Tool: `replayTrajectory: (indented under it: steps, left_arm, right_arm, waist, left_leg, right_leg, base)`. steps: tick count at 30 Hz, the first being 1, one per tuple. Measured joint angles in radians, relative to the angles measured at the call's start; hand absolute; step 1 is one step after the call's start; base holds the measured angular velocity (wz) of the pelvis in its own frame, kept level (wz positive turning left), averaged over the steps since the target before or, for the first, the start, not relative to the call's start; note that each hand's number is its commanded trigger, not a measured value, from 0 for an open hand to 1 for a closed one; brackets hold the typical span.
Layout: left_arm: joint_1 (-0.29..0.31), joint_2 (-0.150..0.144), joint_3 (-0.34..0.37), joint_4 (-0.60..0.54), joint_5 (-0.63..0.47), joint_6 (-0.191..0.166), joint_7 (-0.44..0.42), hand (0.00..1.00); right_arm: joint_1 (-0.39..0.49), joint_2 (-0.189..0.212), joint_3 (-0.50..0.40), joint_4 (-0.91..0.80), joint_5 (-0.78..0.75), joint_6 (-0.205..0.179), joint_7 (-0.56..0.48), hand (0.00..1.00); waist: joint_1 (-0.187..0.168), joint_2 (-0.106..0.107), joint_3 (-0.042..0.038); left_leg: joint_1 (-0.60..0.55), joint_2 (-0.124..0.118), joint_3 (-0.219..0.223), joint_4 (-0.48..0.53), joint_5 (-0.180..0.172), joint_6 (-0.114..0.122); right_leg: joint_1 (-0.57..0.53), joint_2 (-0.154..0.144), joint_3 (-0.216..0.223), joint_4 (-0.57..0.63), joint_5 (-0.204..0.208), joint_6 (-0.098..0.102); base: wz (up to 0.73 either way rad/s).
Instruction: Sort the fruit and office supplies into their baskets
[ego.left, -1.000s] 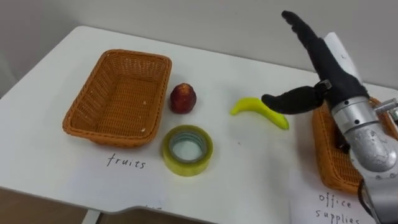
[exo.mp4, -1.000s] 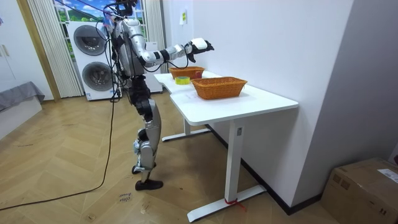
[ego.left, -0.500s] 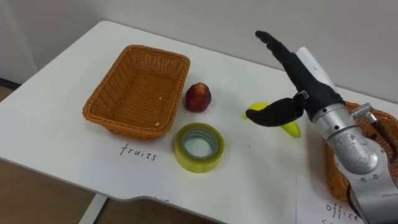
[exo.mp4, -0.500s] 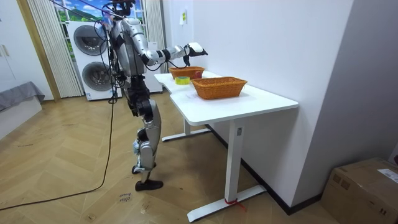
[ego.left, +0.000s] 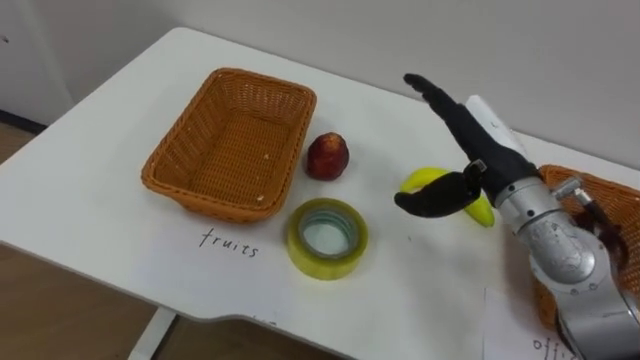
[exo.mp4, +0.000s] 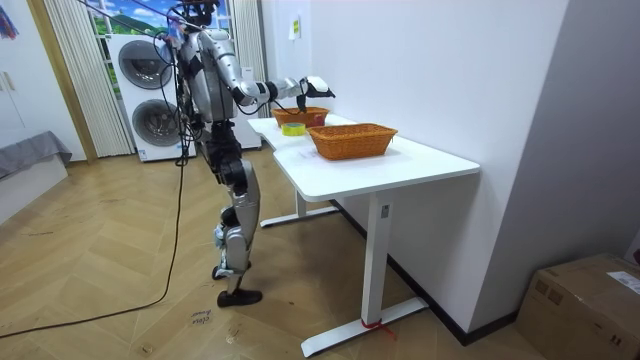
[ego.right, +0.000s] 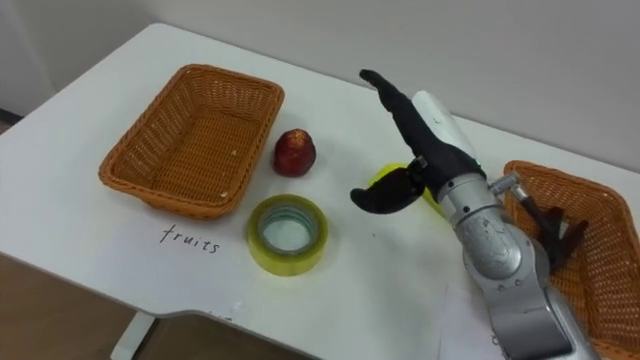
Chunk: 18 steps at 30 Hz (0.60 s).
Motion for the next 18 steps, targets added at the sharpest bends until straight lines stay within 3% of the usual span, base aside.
replayTrajectory:
  steps: [8,18]
  left_arm:
    - [0.008,0.003,-0.021,0.0,0.0,0.022,0.004,0.0]
    - [0.02,0.003,-0.021,-0.002,0.0,0.027,-0.006,0.0]
  right_arm:
    - [0.0,0.026,0.057,0.004,0.001,0.019,0.0,0.0]
    - [-0.001,0.027,0.066,0.006,0.005,0.02,0.0,0.0]
  waist:
    - [-0.002,0.02,-0.0048]
    - [0.0,0.021,-0.0059]
  left_leg:
    - [0.001,0.0,0.0,0.001,0.0,0.0]
    - [0.001,-0.001,-0.002,0.0,0.0,0.0]
  right_leg:
    - [0.002,-0.002,-0.013,0.001,0.0,0.0]
    - [0.003,-0.003,-0.022,0.002,0.0,0.0]
  base:
    - [0.0]
    - [0.01]
